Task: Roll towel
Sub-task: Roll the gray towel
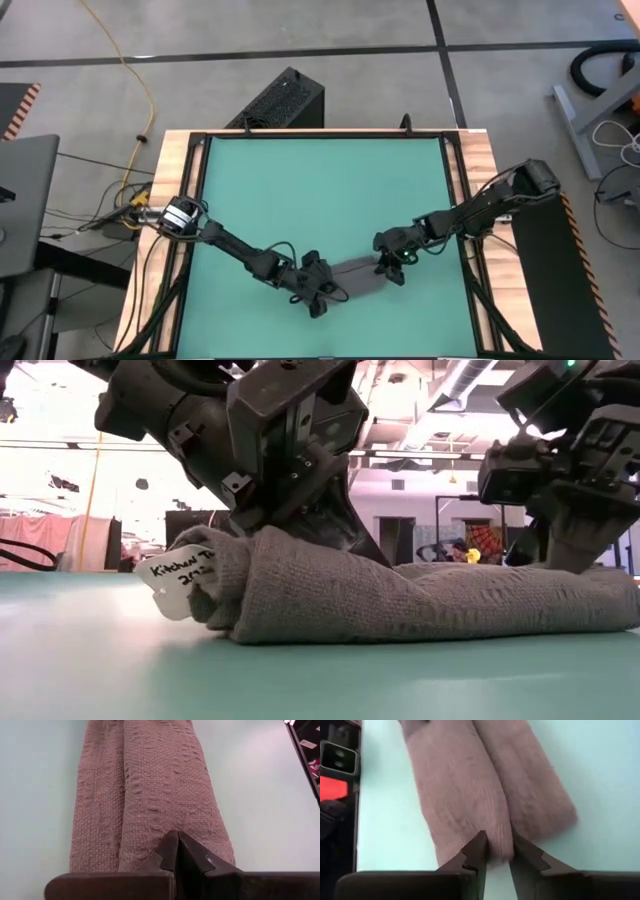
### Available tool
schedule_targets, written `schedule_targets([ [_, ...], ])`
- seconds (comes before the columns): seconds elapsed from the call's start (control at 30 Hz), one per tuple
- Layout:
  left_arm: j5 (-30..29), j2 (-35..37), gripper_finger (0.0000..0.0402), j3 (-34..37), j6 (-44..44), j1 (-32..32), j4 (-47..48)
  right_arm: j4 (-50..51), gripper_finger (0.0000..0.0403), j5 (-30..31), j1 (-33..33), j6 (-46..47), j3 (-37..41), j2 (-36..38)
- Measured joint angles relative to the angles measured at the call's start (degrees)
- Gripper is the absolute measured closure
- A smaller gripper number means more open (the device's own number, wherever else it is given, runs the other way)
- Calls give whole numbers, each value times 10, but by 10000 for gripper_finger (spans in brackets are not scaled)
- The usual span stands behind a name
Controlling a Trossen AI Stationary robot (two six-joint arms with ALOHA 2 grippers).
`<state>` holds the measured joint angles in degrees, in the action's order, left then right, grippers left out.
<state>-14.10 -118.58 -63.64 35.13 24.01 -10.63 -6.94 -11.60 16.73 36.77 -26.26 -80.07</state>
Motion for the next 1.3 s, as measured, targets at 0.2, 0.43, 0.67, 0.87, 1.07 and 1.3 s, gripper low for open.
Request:
schedule_targets([
  [0.2,13,0,402,1,-13,-1,-5,62,275,2,0,-26,0,45],
  [0.43,66,2,402,1,-24,-11,-41,93,267,50,21,-35,0,132],
  [0.67,101,10,401,2,-35,-27,-36,24,270,160,149,-147,-2,191],
  [0.87,146,10,402,2,-38,-49,-40,-47,261,270,247,-257,-2,113],
  [1.07,188,10,402,2,-35,-68,-51,-83,239,312,248,-262,-2,49],
  [1.3,229,10,401,2,-31,-87,-65,-127,225,309,223,-259,-2,-14],
])
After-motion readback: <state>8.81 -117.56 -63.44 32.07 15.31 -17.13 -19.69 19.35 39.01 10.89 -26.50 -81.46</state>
